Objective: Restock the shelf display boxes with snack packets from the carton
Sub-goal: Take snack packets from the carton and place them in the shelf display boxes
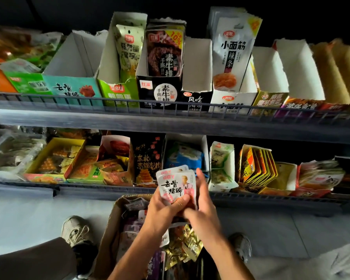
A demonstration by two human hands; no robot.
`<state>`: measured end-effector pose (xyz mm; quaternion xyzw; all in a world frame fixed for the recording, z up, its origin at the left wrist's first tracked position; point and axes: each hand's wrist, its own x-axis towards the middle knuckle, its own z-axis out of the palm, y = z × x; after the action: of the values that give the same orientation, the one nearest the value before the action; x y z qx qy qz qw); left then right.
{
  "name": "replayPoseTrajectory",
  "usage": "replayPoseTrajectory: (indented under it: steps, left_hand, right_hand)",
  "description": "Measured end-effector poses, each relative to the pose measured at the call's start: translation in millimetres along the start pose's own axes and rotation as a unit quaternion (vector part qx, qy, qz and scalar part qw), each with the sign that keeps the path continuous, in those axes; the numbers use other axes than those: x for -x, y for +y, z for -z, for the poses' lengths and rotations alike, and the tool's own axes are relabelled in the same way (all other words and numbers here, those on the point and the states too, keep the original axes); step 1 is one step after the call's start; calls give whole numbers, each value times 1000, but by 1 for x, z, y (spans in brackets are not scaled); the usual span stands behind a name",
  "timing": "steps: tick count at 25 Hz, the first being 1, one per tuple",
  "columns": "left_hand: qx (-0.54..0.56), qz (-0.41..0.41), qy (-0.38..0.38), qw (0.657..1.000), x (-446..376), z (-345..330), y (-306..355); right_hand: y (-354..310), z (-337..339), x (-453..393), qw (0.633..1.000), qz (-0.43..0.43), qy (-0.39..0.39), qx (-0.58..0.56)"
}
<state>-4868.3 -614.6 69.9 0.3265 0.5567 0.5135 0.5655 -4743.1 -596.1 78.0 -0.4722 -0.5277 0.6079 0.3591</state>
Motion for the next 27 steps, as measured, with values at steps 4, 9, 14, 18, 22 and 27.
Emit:
replayPoseTrajectory:
  steps: [4,9,14,18,22,27]
  left_hand:
    - [19,-134,-41,990,-19,-53,75]
    - [-64,-220,-213,950,-46,-165,177]
    - [-137,-266,-286,910,-56,-282,214]
    - [-214,-313,-200,903,-96,-374,245]
    - [-332,-341,-155,865,-170,-469,278]
    - [-435,-279,-158,841,-234,-512,267]
  right_hand:
    - [-97,50,-16,996,50,32,-71]
    - [-209,151,-17,978,166,123,18]
    - [-241,270,-8,958,197,188,87]
    - [-273,352,-32,934,236,239,120]
    - [-302,451,-97,901,256,319,144]
    - [-264,520,-153,917,143,289,237]
